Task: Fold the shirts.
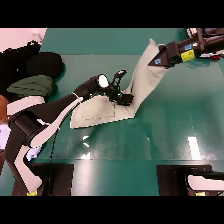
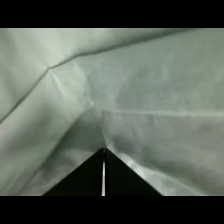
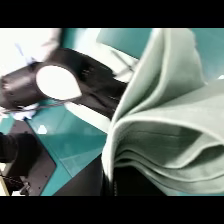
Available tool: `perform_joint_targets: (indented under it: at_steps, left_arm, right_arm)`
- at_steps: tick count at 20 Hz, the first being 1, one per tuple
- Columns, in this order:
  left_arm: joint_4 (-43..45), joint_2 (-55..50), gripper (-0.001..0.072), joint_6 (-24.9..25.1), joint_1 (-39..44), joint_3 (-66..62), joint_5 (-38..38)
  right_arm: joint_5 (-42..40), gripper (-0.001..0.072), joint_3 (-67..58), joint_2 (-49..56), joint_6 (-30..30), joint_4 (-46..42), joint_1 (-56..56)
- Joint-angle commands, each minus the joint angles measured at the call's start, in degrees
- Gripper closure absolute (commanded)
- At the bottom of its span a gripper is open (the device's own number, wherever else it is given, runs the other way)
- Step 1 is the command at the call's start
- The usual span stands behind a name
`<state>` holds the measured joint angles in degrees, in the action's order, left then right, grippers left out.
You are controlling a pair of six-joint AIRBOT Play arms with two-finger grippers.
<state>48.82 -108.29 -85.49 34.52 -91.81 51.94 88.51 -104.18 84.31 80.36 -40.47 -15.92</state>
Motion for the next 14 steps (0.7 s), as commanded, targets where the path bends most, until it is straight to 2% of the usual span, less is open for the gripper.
perform_joint_targets:
  at_steps: [1, 6, 11, 12, 13, 14]
  left_arm:
    - [1.01, 1.18, 0.0684, -0.04, -2.75, -0.09, 3.76]
    - [15.80, 12.98, 0.0683, -0.04, -13.42, -0.04, 10.88]
    - [26.10, 27.89, 0.0682, 0.04, -27.47, -0.04, 15.91]
    - [26.18, 30.12, 0.0682, 0.00, -29.94, -0.04, 16.72]
    - [25.88, 31.80, 0.0682, -0.02, -31.85, -0.04, 17.49]
    - [25.77, 33.24, 0.0682, 0.00, -33.18, -0.04, 18.05]
  right_arm:
    - [-2.84, 0.0698, -0.22, -0.04, -1.97, 1.79, -3.58]
    - [-6.62, 0.0697, -0.22, 2.84, -3.82, 1.95, -11.52]
    - [-18.88, 0.0680, -0.24, 11.30, -8.59, 2.01, -27.34]
    - [-20.55, 0.0509, -0.24, 13.18, -10.88, 2.03, -30.32]
    - [-21.94, 0.0226, -0.24, 14.78, -12.35, 2.10, -32.98]
    - [-22.56, 0.0043, -0.26, 15.80, -12.52, 2.54, -34.73]
